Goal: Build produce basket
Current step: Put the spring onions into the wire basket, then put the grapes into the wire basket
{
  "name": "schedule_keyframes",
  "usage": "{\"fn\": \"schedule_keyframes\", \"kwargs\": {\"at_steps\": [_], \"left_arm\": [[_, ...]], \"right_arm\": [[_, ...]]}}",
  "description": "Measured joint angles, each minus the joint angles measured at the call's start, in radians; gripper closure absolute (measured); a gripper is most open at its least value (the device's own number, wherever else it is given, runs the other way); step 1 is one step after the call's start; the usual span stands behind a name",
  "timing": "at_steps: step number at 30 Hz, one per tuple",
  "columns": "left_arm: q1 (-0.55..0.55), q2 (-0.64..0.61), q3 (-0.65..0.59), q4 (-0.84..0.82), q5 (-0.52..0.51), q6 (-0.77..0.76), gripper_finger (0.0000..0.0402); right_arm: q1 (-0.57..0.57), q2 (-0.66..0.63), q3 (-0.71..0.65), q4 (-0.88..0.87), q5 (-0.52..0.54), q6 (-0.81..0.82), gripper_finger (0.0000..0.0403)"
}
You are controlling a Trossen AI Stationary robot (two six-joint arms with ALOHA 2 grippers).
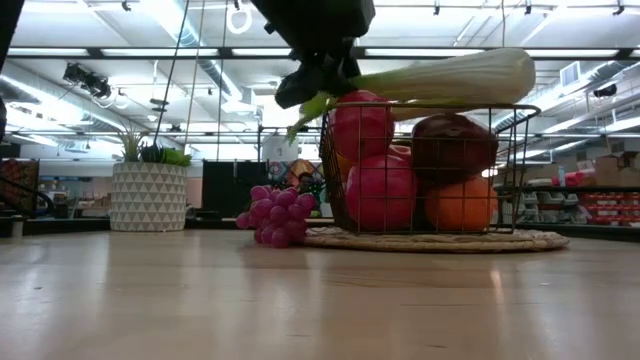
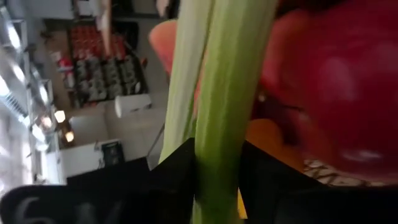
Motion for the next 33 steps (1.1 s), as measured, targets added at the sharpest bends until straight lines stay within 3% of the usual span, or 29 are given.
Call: {"fn": "schedule_keyframes", "kwargs": {"at_steps": [8, 19, 29, 33], "left_arm": [[0.000, 0.000, 0.000, -0.034, 0.020, 0.001, 0.0232], [-0.001, -0.021, -0.001, -0.053, 0.022, -0.122, 0.0144], [-0.008, -0.092, -0.001, -0.162, 0.069, -0.228, 0.0138], [-0.012, -0.148, -0.001, -0.282, 0.191, -0.386, 0.0142]], "right_arm": [[0.000, 0.000, 0.000, 0.001, 0.000, 0.002, 0.0019], [0.000, 0.001, -0.011, 0.015, -0.034, 0.026, 0.0019], [-0.025, 0.002, -0.085, 0.053, -0.041, 0.031, 0.0019], [-0.029, 0.002, -0.086, 0.053, -0.065, 0.038, 0.0019]]}}
